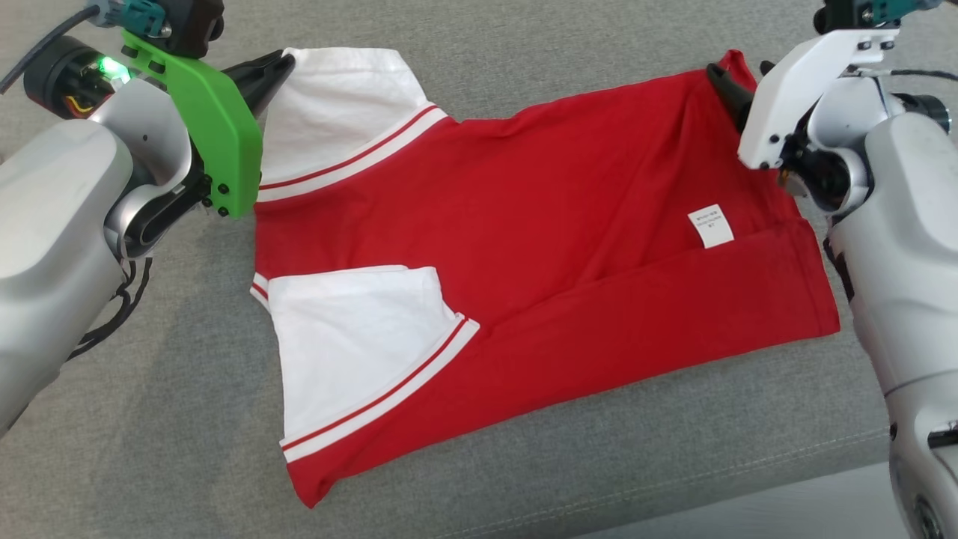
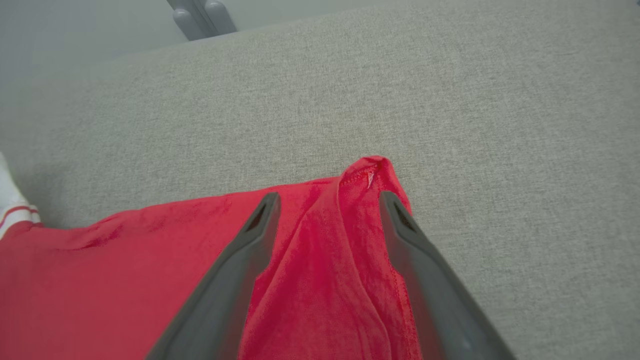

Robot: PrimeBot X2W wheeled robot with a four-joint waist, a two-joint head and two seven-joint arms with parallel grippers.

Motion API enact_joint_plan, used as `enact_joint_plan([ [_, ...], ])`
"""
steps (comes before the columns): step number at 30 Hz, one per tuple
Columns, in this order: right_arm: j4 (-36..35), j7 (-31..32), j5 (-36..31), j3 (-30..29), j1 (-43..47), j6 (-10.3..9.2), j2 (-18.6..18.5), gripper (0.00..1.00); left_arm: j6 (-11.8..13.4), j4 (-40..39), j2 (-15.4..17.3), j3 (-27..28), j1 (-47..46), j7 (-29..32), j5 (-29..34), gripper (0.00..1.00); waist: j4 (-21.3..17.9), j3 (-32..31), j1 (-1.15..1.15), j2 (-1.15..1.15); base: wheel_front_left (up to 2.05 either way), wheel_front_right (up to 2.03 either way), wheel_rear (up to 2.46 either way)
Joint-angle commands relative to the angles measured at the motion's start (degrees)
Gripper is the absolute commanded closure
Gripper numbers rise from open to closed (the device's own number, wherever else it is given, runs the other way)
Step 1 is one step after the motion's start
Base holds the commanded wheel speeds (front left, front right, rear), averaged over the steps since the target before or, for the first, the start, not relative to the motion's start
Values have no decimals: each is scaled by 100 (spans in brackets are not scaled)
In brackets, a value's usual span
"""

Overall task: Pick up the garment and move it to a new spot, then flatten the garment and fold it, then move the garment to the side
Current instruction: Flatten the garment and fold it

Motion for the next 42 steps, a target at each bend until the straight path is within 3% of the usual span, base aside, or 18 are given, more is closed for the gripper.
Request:
enact_joint_plan([
  [1,218,84,-78,-109,-197,0,-40,0,-13,-15,20,-37,-84,-53,-29,100,77,22,0,0,0,0,0],
  [14,2362,208,-967,-1076,-1485,0,141,0,-13,-71,-71,-391,-355,-150,-101,100,287,163,0,0,0,0,0],
  [22,2929,-120,-1541,-1545,-1741,0,167,0,-14,-65,-195,-554,-442,-229,-160,100,467,176,0,0,0,0,0],
  [26,3021,-135,-1820,-1745,-1755,0,110,23,-14,-52,-228,-608,-463,-240,-198,100,541,187,0,0,0,0,0],
  [27,3039,-127,-1884,-1821,-1755,0,94,30,-14,-51,-232,-619,-473,-246,-211,100,556,199,0,0,0,0,0],
  [28,3053,-109,-1934,-1881,-1752,0,84,44,-14,-50,-235,-627,-479,-253,-222,100,567,206,0,0,0,0,0],
  [30,3070,-110,-2070,-2015,-1763,0,46,55,-14,-47,-244,-645,-499,-265,-237,100,597,227,0,0,0,0,0],
  [31,3078,-105,-2154,-2076,-1765,0,48,67,-14,-41,-248,-652,-503,-275,-232,100,611,231,0,0,0,0,0],
  [33,3087,-115,-2292,-2208,-1766,0,39,100,-14,-29,-252,-673,-507,-295,-233,100,633,236,0,0,0,0,0],
  [42,3073,-292,-2409,-2833,-1954,0,65,100,-14,107,-142,-706,-602,-827,-55,100,633,249,0,0,0,0,0],
])
